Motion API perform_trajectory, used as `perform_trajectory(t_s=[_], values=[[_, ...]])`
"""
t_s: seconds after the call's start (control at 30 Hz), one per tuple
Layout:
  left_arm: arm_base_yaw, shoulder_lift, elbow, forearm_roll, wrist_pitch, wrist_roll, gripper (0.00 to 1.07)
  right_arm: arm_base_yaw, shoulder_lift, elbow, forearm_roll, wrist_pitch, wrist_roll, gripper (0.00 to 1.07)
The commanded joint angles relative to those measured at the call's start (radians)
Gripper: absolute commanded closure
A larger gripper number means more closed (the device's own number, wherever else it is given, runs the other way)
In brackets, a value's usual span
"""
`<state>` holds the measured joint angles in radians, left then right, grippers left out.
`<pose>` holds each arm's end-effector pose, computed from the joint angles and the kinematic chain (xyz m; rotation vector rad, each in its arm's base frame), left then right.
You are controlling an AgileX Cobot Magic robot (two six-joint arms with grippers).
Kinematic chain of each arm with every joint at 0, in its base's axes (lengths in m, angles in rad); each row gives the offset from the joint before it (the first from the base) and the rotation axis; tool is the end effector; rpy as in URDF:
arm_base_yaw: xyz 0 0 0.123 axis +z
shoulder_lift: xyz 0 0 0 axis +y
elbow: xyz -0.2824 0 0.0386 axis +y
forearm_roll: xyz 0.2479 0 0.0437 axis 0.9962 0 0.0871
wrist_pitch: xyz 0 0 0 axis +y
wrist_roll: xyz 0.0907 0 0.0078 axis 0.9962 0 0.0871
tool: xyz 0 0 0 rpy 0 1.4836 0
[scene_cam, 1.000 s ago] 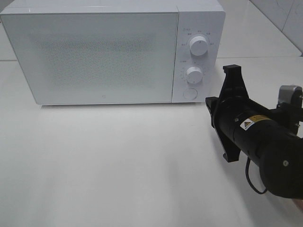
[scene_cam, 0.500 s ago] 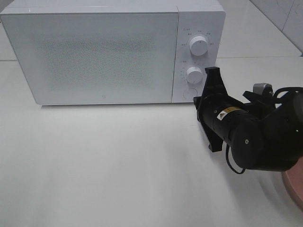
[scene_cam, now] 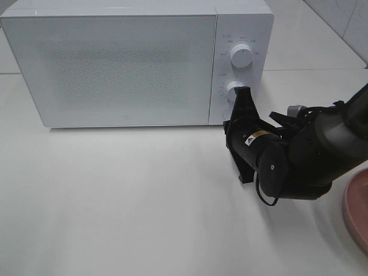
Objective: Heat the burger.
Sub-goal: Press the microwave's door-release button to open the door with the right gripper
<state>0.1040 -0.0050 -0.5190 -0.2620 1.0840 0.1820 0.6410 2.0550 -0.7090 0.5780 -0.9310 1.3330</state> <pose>-0.0082 -0.0218 0.2827 0.0981 2.0161 -0.1320 0.2950 0.1704 0.0900 1.3269 1.6369 1.0669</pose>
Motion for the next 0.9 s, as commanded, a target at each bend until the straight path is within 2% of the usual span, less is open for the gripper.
perform_trajectory(t_s=[0.03,0.5,0.9], values=[[0.002,-0.018,0.003,-0.002,-0.012,0.001,0.07,-0.011,0.015,-0.021,0.002,0.005,-0.002,1.07],[0.002,-0.017,0.003,-0.002,-0.012,0.001,0.07,-0.056,0.081,-0.118,0.006,0.007,-0.022,1.07],[0.002,-0.017,0.003,-0.001,-0.012,0.001,0.07,-0.092,0.101,-0.144,0.013,0.014,-0.030,1.07]])
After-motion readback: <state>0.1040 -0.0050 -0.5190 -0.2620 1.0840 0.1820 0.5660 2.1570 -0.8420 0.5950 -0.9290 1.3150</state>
